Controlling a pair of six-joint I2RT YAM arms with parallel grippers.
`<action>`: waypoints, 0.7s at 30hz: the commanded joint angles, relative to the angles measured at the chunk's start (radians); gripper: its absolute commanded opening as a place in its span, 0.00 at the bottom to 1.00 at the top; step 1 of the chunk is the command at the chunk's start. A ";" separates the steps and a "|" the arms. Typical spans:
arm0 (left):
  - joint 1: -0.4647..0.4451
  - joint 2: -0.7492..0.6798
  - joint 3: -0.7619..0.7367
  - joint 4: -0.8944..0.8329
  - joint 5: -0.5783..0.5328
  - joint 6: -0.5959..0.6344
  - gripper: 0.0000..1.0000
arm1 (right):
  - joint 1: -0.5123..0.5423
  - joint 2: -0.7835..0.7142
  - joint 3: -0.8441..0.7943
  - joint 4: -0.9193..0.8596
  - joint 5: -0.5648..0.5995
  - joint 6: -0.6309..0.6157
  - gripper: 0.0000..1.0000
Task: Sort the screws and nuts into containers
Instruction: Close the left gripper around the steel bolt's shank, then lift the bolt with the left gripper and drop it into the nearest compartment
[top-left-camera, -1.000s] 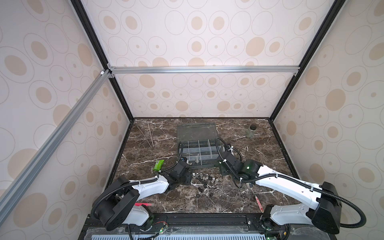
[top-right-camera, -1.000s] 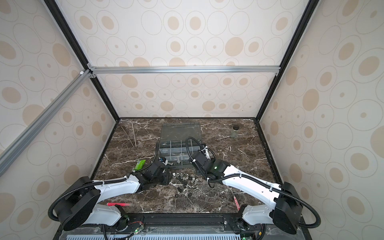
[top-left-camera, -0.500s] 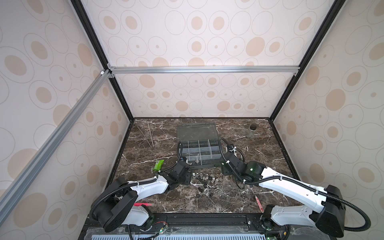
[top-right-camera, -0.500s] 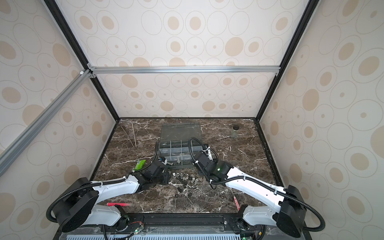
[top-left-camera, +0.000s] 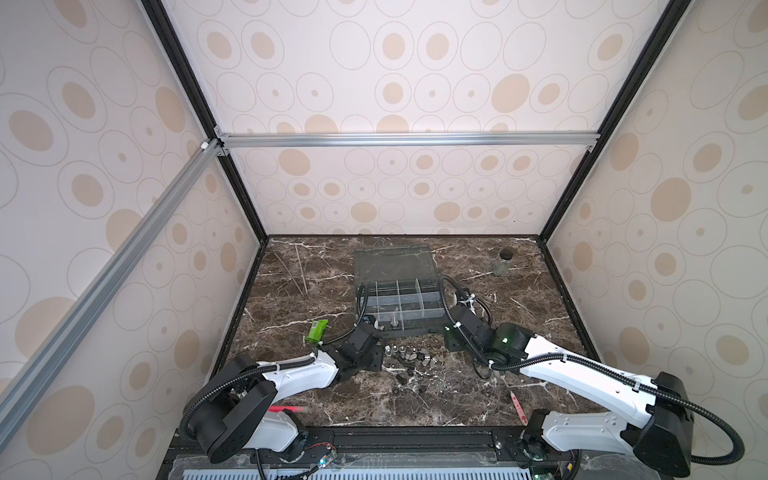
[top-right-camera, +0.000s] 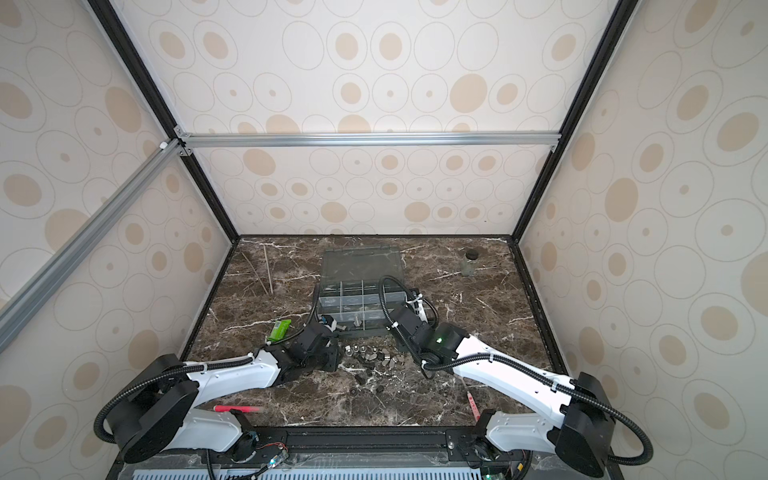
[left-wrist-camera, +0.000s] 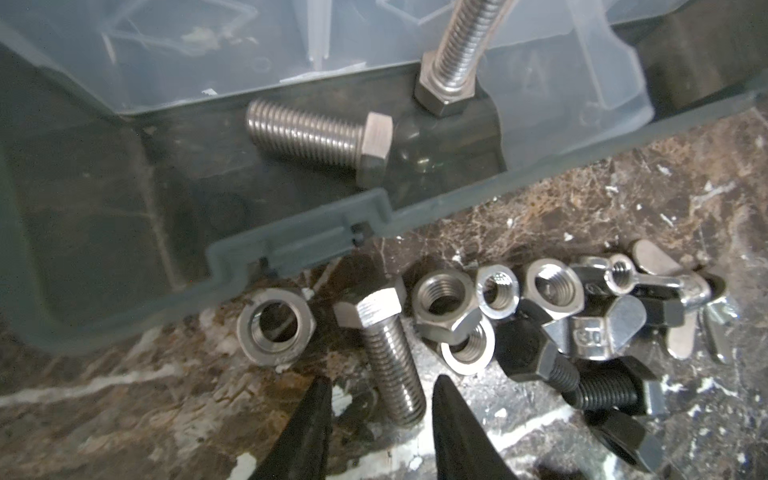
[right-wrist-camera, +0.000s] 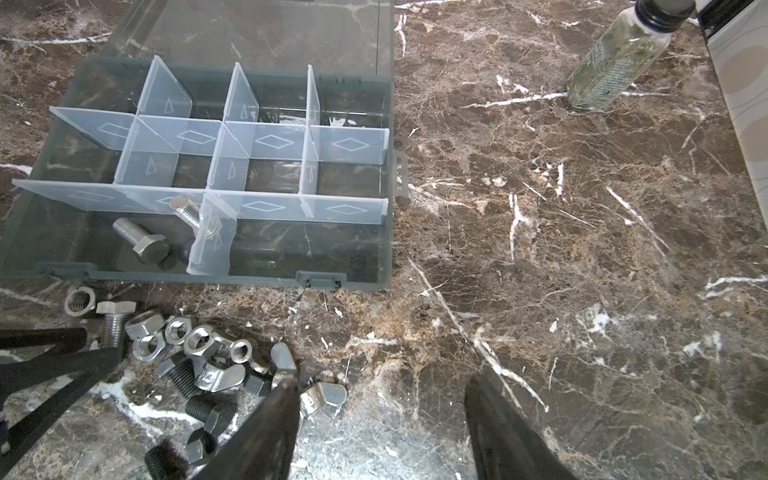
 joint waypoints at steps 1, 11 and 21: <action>-0.018 0.014 0.036 -0.024 -0.032 0.008 0.38 | 0.004 -0.033 -0.018 -0.028 0.022 0.026 0.67; -0.042 0.041 0.042 -0.046 -0.073 0.013 0.31 | 0.005 -0.063 -0.036 -0.042 0.024 0.047 0.67; -0.048 0.058 0.039 -0.042 -0.101 0.022 0.17 | 0.005 -0.087 -0.044 -0.061 0.030 0.064 0.67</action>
